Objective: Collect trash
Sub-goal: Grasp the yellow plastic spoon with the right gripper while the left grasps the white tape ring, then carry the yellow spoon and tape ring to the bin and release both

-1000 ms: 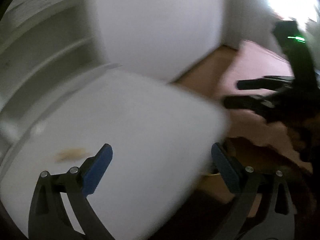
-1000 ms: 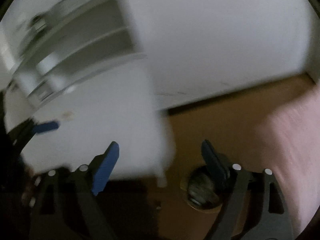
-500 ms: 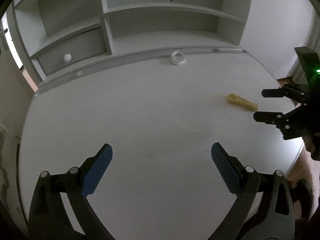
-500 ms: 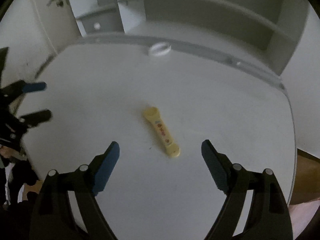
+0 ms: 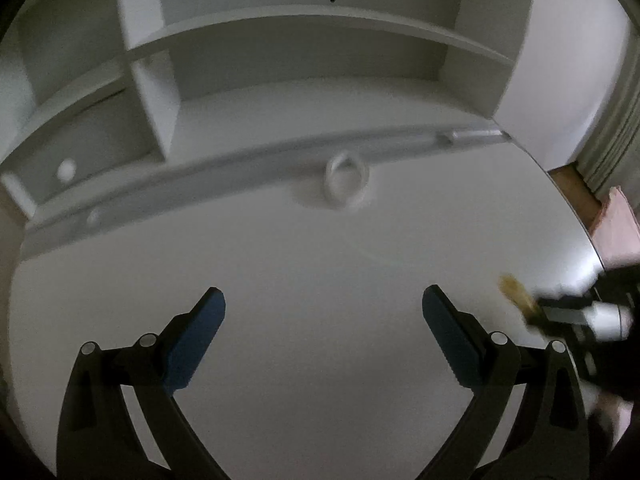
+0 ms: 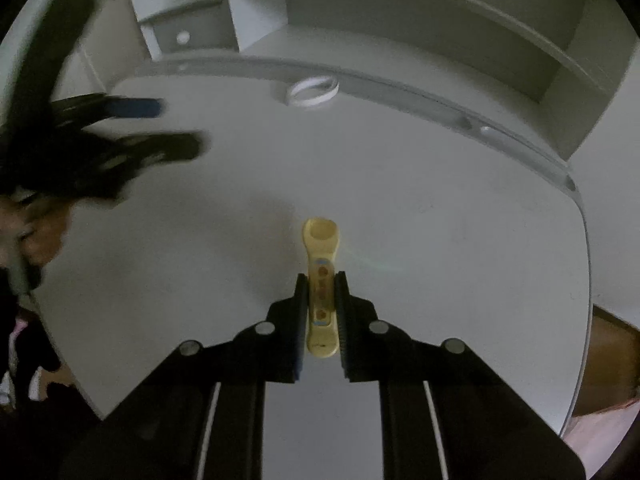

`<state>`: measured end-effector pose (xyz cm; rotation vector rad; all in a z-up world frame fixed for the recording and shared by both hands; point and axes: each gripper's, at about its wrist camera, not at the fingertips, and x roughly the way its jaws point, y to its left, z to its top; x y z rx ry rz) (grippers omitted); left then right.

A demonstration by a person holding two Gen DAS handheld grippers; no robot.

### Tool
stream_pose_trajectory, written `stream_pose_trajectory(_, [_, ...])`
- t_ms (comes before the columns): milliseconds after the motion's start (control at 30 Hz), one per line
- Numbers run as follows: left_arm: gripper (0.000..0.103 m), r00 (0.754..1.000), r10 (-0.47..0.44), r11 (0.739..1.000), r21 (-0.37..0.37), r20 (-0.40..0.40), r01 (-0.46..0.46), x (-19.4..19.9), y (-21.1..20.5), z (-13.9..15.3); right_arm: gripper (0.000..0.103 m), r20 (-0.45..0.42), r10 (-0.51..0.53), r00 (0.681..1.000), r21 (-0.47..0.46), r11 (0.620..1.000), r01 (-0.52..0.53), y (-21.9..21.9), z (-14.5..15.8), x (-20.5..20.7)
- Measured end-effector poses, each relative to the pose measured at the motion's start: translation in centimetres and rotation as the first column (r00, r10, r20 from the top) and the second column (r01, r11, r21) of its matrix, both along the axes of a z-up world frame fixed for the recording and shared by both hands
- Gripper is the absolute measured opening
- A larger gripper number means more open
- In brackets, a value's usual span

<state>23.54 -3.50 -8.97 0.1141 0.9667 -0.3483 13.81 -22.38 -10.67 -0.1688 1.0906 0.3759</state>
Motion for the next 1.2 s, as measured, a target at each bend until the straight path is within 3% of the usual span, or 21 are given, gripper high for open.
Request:
stream_pose_trajectory(167, [0.092, 1.0, 0.004, 0.999, 0.04, -0.014, -0.003, 4.9, -3.0, -1.3, 0.014, 0.013, -0.034, 0.999, 0.026, 0.999, 0.034, -1.6, 0.9, -1.3])
stream_pose_trajectory(333, [0.077, 1.0, 0.017, 0.995, 0.095, -0.012, -0.015, 6.5, -4.8, -2.4, 0.014, 0.02, -0.084, 0.996, 0.038, 0.996, 0.083, -3.7, 1.3, -2.5])
stream_pose_trajectory(433, [0.057, 1.0, 0.023, 0.995, 0.093, 0.018, -0.025, 6.6, -5.3, -2.2, 0.014, 0.023, -0.119, 0.993, 0.048, 0.992, 0.118, -5.3, 1.4, -3.3])
stream_pose_trajectory(467, [0.036, 1.0, 0.016, 0.996, 0.088, 0.023, -0.018, 6.6, -5.6, -2.0, 0.014, 0.025, -0.136, 0.99, 0.05, 0.99, 0.135, -6.1, 1.5, -3.6])
stream_pose_trajectory(533, [0.034, 0.999, 0.012, 0.995, 0.099, 0.03, -0.015, 5.9, -6.1, -1.8, 0.014, 0.033, -0.167, 0.985, 0.05, 0.985, 0.165, -7.5, 1.6, -4.1])
stream_pose_trajectory(633, [0.034, 1.0, -0.012, 0.999, 0.04, 0.022, 0.011, 3.3, -7.4, -0.6, 0.014, 0.05, -0.251, 0.967, 0.071, 0.966, 0.247, -10.9, 2.1, -5.8])
stream_pose_trajectory(733, [0.034, 0.997, -0.073, 0.997, 0.033, 0.036, 0.072, -0.2, -10.1, 0.3, 0.014, 0.064, -0.369, 0.927, 0.098, 0.927, 0.362, -15.5, 2.3, -8.1])
stream_pose_trajectory(833, [0.034, 0.985, -0.171, 0.985, -0.013, 0.031, 0.172, -5.1, -14.4, 1.0, 0.014, 0.067, -0.498, 0.864, 0.093, 0.866, 0.492, -20.8, 1.7, -11.5])
stream_pose_trajectory(933, [0.034, 0.957, -0.287, 0.956, -0.049, 0.045, 0.289, -10.4, -19.5, 1.6, 0.014, 0.061, -0.602, 0.796, 0.084, 0.798, 0.597, -25.2, 0.9, -14.9])
stream_pose_trajectory(1000, [0.034, 0.923, -0.379, 0.921, -0.073, 0.056, 0.383, -14.2, -23.6, 1.8, 0.014, 0.054, -0.667, 0.743, 0.071, 0.745, 0.664, -28.1, 0.0, -17.9])
stream_pose_trajectory(1100, [0.034, 0.861, -0.504, 0.856, -0.095, 0.065, 0.508, -18.9, -29.0, 1.9, 0.014, 0.04, -0.737, 0.675, 0.051, 0.676, 0.735, -31.7, -1.2, -22.0])
stream_pose_trajectory(1200, [0.034, 0.787, -0.613, 0.78, -0.104, 0.068, 0.617, -23.6, -33.8, 1.3, 0.014, 0.023, -0.78, 0.626, 0.044, 0.626, 0.778, -33.9, -2.7, -25.3])
